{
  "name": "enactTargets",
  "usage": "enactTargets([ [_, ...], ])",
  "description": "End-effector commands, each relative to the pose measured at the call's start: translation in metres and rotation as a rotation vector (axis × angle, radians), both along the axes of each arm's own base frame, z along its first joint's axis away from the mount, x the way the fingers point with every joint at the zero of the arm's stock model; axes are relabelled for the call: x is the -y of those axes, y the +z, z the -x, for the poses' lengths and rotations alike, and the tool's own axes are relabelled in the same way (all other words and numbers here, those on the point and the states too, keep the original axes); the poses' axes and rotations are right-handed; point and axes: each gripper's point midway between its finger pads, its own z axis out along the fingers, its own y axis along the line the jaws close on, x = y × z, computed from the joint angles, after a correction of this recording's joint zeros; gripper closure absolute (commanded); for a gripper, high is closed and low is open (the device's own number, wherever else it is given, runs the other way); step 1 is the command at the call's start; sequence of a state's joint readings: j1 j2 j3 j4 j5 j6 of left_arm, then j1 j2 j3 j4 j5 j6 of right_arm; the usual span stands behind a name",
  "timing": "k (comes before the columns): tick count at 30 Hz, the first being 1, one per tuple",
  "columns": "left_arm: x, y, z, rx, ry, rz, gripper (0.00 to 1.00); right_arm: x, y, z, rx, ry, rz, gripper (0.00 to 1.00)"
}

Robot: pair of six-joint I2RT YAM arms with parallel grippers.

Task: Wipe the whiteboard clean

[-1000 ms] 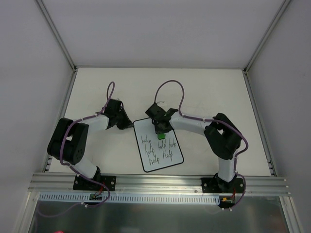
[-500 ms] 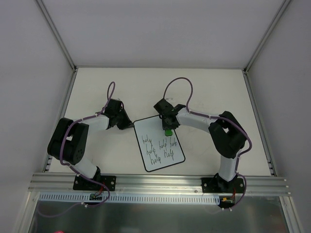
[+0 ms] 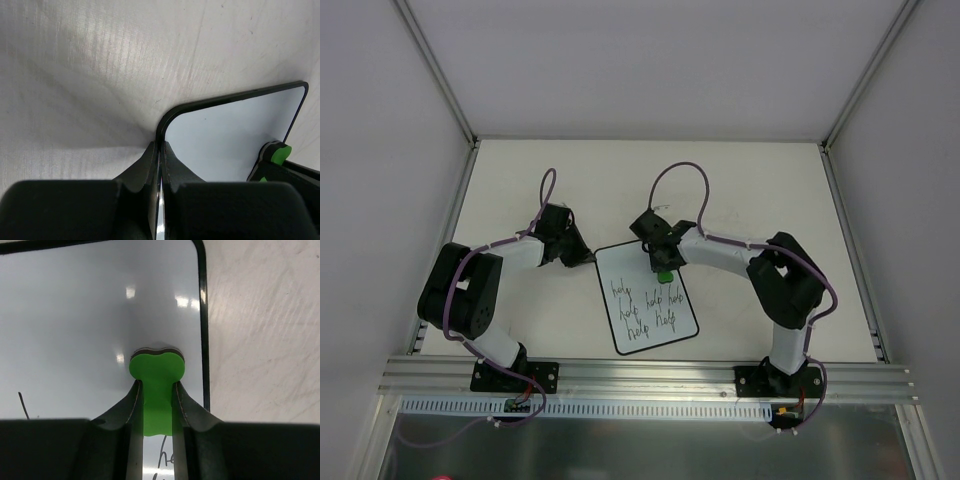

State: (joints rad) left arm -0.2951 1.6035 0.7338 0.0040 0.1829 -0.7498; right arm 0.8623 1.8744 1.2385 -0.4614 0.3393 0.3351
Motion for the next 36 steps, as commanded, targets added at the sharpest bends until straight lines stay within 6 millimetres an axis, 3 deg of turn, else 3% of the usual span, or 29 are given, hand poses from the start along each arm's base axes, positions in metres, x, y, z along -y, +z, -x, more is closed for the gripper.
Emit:
enactTargets([
  [1, -0.028, -0.047, 0.054, -0.219, 0.012, -0.143, 1.00, 0.008, -0.018, 0.038, -0.106, 0.052, 0.078, 1.00],
  [4, -0.028, -0.047, 0.054, -0.221, 0.009, -0.141, 1.00, -0.002, -0.019, 0.038, -0.107, 0.071, 0.073, 1.00],
  [12, -0.027, -0.047, 0.054, -0.221, 0.007, -0.137, 1.00, -0.055, -0.009, 0.038, -0.084, 0.148, 0.008, 1.00],
  [20, -0.026, -0.047, 0.054, -0.221, 0.008, -0.138, 1.00, -0.076, -0.009, 0.044, -0.078, 0.187, -0.006, 1.00],
  [29, -0.027, -0.047, 0.054, -0.218, 0.008, -0.141, 1.00, -0.071, -0.009, 0.037, -0.040, 0.165, 0.024, 1.00],
  [36, -0.028, -0.047, 0.054, -0.215, 0.005, -0.143, 1.00, -0.018, -0.011, 0.021, -0.033, 0.042, 0.084, 1.00],
])
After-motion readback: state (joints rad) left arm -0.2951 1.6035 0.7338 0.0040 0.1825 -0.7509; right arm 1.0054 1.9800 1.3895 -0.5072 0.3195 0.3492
